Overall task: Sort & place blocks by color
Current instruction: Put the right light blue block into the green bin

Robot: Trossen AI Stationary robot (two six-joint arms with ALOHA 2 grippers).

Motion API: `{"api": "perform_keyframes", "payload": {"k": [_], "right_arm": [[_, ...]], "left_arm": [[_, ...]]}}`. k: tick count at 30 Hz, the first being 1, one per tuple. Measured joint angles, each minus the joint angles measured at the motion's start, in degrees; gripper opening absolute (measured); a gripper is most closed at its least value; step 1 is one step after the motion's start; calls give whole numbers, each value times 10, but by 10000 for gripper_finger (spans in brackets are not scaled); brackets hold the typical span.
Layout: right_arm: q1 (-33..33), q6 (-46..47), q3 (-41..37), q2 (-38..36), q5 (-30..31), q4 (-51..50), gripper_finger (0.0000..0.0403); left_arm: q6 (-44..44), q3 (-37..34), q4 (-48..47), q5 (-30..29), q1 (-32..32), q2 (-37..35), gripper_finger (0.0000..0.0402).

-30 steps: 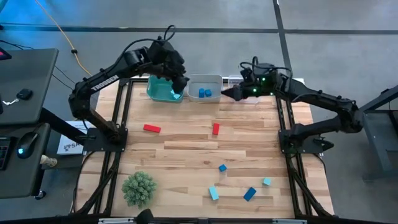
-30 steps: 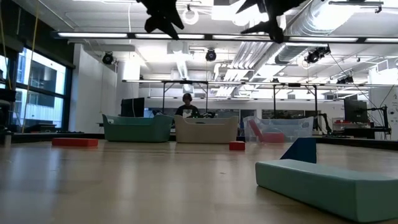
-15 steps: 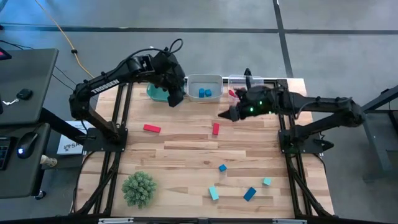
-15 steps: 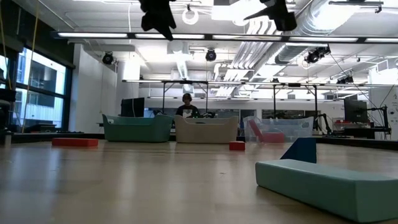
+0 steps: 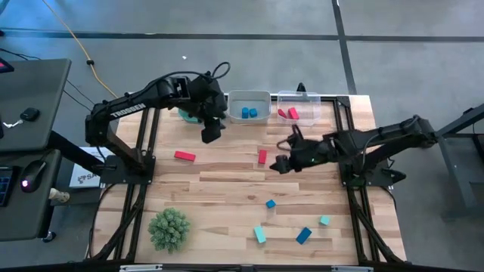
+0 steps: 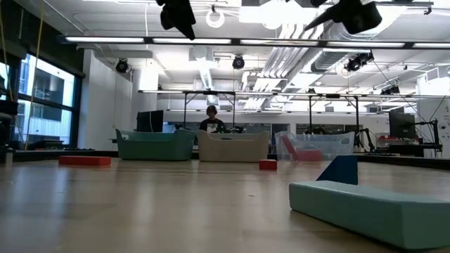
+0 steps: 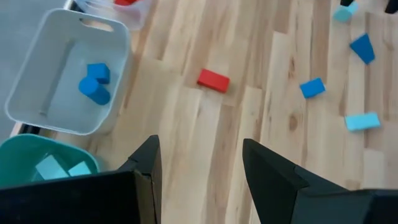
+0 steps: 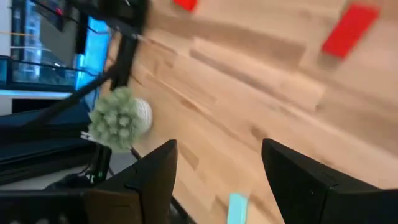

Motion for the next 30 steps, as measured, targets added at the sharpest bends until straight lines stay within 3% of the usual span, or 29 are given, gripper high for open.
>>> {"api": "perform_keyframes", "payload": {"k": [13, 21, 26, 30], "right_arm": [[109, 237, 0, 69, -33, -132, 224], [179, 330, 0, 95, -43, -173, 224], [218, 349, 0, 104, -48, -209, 224], [245, 301, 0, 106, -56, -229, 224]], "left_arm": [[28, 0, -1, 0, -32, 0, 145], [23, 0, -1, 0, -32, 0, 145], [9, 0, 5, 0, -32, 0, 145], [8, 0, 7, 0, -32, 0, 145]]}}
